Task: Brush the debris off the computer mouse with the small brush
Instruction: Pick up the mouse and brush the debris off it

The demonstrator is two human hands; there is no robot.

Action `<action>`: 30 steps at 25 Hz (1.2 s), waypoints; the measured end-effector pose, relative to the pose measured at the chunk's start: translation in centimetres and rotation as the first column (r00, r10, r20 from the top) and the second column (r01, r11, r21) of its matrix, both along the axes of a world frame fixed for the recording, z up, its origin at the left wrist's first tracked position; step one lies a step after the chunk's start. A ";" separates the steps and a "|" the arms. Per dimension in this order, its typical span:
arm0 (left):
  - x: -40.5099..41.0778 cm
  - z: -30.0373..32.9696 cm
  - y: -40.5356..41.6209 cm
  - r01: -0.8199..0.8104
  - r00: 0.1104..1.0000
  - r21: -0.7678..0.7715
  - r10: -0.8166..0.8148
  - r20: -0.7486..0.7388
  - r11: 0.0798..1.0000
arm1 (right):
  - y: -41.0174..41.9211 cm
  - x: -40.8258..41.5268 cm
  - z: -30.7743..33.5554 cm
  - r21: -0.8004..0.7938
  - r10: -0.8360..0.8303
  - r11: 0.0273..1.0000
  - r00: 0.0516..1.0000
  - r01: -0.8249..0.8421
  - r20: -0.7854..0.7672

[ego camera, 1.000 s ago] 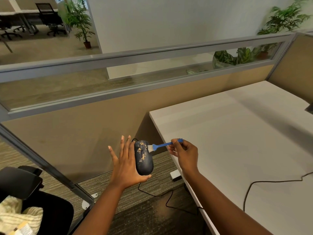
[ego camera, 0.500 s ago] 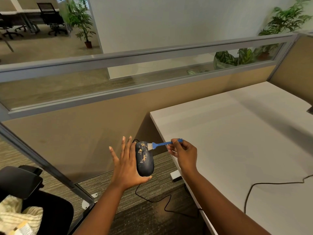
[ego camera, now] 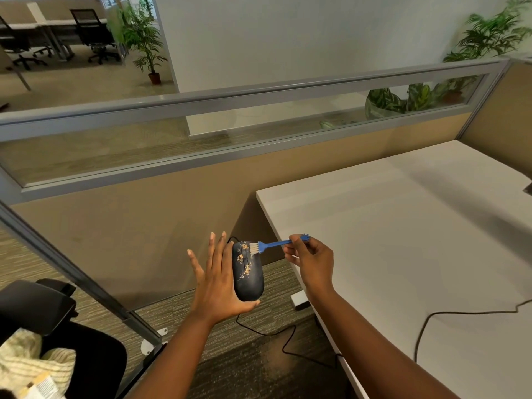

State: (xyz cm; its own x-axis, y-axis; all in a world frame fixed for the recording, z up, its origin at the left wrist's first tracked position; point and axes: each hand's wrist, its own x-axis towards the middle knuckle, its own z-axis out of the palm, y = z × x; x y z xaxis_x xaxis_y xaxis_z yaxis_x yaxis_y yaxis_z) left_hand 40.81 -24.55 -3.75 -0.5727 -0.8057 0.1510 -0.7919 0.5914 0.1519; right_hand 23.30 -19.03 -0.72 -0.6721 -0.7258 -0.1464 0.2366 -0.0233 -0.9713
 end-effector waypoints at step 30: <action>0.4 -0.1 0.2 -0.026 1.000 -0.015 0.026 0.012 1.000 | 0.8 0.2 -0.1 0.005 -0.004 1.000 1.000 0.005 -0.023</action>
